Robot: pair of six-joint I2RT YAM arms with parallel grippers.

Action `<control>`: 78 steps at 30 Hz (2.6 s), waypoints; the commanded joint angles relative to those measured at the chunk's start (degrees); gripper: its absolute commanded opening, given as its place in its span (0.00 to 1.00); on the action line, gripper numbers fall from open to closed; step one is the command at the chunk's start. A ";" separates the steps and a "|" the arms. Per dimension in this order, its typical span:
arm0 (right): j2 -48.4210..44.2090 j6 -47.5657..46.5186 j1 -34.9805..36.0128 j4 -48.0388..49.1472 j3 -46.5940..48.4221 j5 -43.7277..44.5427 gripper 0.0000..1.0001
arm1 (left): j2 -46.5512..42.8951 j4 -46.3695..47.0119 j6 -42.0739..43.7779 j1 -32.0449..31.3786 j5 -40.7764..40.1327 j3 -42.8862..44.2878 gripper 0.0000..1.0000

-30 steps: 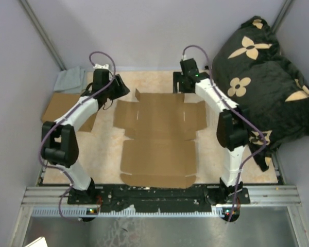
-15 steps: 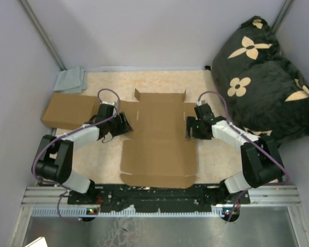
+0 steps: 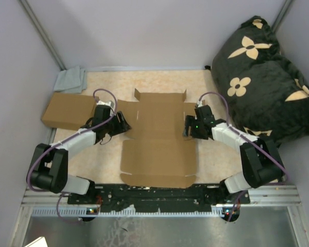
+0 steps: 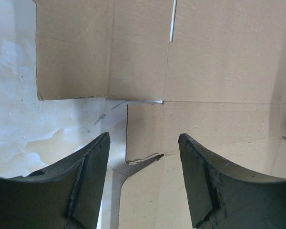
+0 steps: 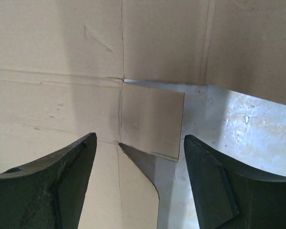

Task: Fold the paper box

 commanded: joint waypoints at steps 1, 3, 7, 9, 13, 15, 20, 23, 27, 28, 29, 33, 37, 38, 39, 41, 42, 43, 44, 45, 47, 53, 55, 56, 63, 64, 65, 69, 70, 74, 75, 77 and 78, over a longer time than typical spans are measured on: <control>2.58 0.64 0.13 3.24 3.27 1.00 0.74 | 0.71 0.21 0.40 -0.10 -0.79 1.00 0.67; 3.24 0.29 0.13 3.23 3.80 1.12 0.72 | 0.97 -0.24 0.63 -0.10 -1.19 1.37 0.67; 2.36 -0.08 0.13 3.37 4.05 1.18 0.64 | 1.22 -0.90 0.66 -0.10 -1.57 1.92 0.67; 1.29 -0.18 0.13 3.24 4.06 1.61 0.57 | 1.07 -0.82 0.42 -0.10 -1.58 1.94 0.67; -1.19 -0.50 0.13 2.70 4.06 2.21 0.41 | 1.49 -0.44 0.16 -0.10 -1.34 2.04 0.67; -1.65 -0.89 0.13 2.11 4.30 1.90 0.39 | 1.80 -0.40 0.26 -0.10 -1.08 2.33 0.67; -1.29 -1.38 0.13 1.72 4.55 1.71 0.37 | 2.76 -0.22 0.57 -0.10 -0.87 2.88 0.67; -1.10 -1.49 0.13 1.80 4.57 1.56 0.35 | 3.76 -0.83 1.02 -0.03 -1.47 3.71 0.67; -0.93 -1.62 0.13 1.72 4.75 1.56 0.35 | 5.78 -1.32 1.21 0.12 -0.34 5.08 0.68; -0.86 -1.66 0.13 1.63 4.89 1.49 0.35 | 6.41 -1.32 1.27 0.08 0.52 5.41 0.68; -0.83 -1.67 0.13 1.54 4.94 1.48 0.35 | 7.19 -1.43 1.24 0.08 1.53 5.79 0.67; -0.57 -1.97 0.13 1.08 5.41 1.11 0.35 | 8.79 -0.95 1.25 0.03 5.84 6.31 0.62; -0.95 -2.27 0.13 0.70 6.01 0.24 0.35 | 7.27 -0.69 0.94 -0.10 9.05 6.26 0.57; -1.00 -2.35 0.13 0.49 6.28 -0.08 0.35 | 6.56 -0.68 0.72 -0.18 9.60 6.26 0.57; -1.03 -2.48 0.13 0.17 6.68 -0.31 0.35 | 5.47 -0.68 0.59 -0.26 10.02 6.40 0.56; -1.17 -2.46 0.26 0.04 7.26 -0.96 0.36 | 4.10 -0.62 0.15 -0.68 10.57 6.36 0.56; -1.32 -2.49 0.34 0.02 7.56 -1.18 0.36 | 3.47 -0.53 -0.24 -0.98 10.93 6.46 0.56; -1.35 -2.43 0.43 0.04 7.93 -1.39 0.36 | 2.98 -0.27 -0.58 -1.47 11.13 6.40 0.56; -1.31 -2.38 0.45 0.08 8.26 -1.69 0.37 | 2.73 0.09 -0.85 -2.08 11.23 6.36 0.56; -1.15 -2.30 0.55 0.21 8.52 -2.14 0.37 | 2.71 0.41 -1.16 -2.65 11.34 6.45 0.56; -0.38 -2.35 0.82 0.29 9.30 -2.93 0.38 | 3.33 1.16 -1.61 -4.01 11.56 6.55 0.56; 5.16 -3.40 4.39 0.06 12.45 -3.53 0.39 | 7.73 3.87 -3.18 -6.75 12.30 6.98 0.56; 7.39 -3.51 6.02 0.41 13.30 -3.32 0.40 | 8.89 5.03 -3.63 -7.58 12.23 6.95 0.56; 8.56 -3.36 6.69 0.57 13.73 -3.17 0.41 | 9.59 5.29 -3.78 -7.91 12.34 7.22 0.56; 17.50 -1.37 8.86 3.05 14.53 -3.39 0.42 | 17.15 5.93 -4.06 -9.48 11.09 8.42 0.55; 18.29 -1.18 8.90 3.24 14.48 -3.36 0.43 | 18.17 5.91 -4.15 -9.56 10.92 8.29 0.55; 18.99 -1.08 8.91 3.20 14.50 -3.36 0.43 | 19.03 6.02 -4.18 -9.59 10.64 8.10 0.55; 20.91 -1.29 8.91 3.02 14.23 -3.18 0.44 | 19.55 6.69 -4.72 -9.70 10.37 6.59 0.55; 20.56 -1.38 8.89 2.81 14.19 -2.66 0.44 | 18.90 6.37 -4.66 -9.69 10.02 6.42 0.55; 17.31 -2.08 8.91 0.54 15.49 0.23 0.46 | 13.55 2.29 -3.47 -9.74 6.53 7.32 0.55; 16.40 -2.44 8.84 -0.73 16.62 1.31 0.46 | 11.96 0.71 -2.87 -9.69 5.27 8.08 0.56; 14.62 -3.66 8.70 -3.36 19.11 3.34 0.48 | 8.87 -2.95 -1.06 -9.71 1.95 10.29 0.58; 13.82 -4.09 8.36 -4.74 20.57 4.22 0.51 | 7.37 -4.66 -0.26 -9.61 -0.36 11.43 0.59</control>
